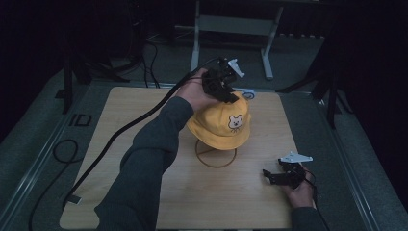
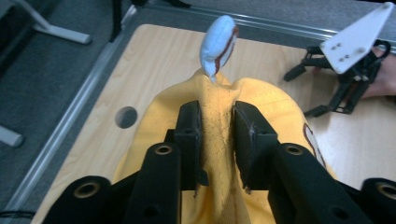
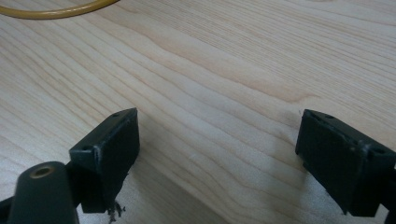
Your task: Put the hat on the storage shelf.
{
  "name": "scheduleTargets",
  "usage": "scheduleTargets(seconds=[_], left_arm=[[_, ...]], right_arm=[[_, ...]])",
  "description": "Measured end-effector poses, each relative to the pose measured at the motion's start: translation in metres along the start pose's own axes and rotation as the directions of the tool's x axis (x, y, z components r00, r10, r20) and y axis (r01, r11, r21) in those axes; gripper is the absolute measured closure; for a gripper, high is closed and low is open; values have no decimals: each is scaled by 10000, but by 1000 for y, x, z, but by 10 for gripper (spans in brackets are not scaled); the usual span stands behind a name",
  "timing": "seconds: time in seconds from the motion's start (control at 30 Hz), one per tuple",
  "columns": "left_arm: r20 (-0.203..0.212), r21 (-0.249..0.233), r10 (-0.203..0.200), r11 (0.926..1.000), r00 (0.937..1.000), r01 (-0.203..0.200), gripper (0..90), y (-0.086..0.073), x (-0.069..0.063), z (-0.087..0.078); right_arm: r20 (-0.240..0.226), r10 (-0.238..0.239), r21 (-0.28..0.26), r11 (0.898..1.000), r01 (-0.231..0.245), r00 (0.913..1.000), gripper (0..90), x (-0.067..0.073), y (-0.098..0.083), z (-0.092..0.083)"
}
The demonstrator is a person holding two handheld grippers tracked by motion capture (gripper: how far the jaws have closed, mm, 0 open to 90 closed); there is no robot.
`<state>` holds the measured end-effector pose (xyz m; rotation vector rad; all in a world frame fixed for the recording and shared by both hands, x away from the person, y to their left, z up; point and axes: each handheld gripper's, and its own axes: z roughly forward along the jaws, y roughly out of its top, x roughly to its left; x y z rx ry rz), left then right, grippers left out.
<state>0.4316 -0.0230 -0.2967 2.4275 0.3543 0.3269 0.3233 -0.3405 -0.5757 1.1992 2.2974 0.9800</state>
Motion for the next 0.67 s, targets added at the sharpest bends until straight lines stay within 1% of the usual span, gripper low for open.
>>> scheduleTargets(seconds=[0.07, 0.13, 0.2, 0.23, 0.27, 0.33, 0.4, 0.43, 0.47, 0.63, 0.67], left_arm=[[143, 58, -174, 9998, 9997, 174, 659, 0, 3, -1], [158, 105, -432, 9990, 9989, 431, 568, -1, 5, -3], [198, 128, -455, 9989, 9988, 452, 512, -2, 5, -4], [68, 4, -411, 9992, 9991, 411, 481, -4, 4, -6], [28, -19, -445, 9990, 9990, 446, 455, -4, 4, -8], [-49, -211, -560, 9982, 9984, 559, 406, -6, 5, -12], [-114, -477, -810, 9956, 9966, 804, 375, -8, 7, -17], [-114, -477, -810, 9956, 9966, 804, 364, -8, 7, -17], [-172, -657, -968, 9933, 9952, 955, 355, -12, 10, -23], [-175, -849, -1244, 9888, 9921, 1225, 349, -25, 15, -35], [-175, -849, -1244, 9888, 9921, 1225, 350, -25, 15, -35]], right_arm=[[2, 9, 0, 10000, -9, 10000, 136, 0, 0, 0], [3, 1, -3, 10000, -1, 10000, 135, 0, 0, 0], [6, -7, -1, 10000, 7, 10000, 136, 0, 0, 0], [4, -3, 2, 10000, 3, 10000, 136, 0, 0, 0], [1, 2, 2, 10000, -2, 10000, 136, 0, 0, 0], [1, 5, 2, 10000, -5, 10000, 136, 0, 0, 0], [2, 5, 1, 10000, -5, 10000, 136, 0, 0, 0], [-3, 24, 9, 10000, -24, 10000, 136, 0, 0, 0], [-3, 25, 7, 10000, -25, 10000, 136, 0, 0, 0], [-1, 23, 7, 10000, -23, 10000, 135, 0, 0, 0], [6, -5, -4, 10000, 5, 10000, 135, 0, 0, 0]])
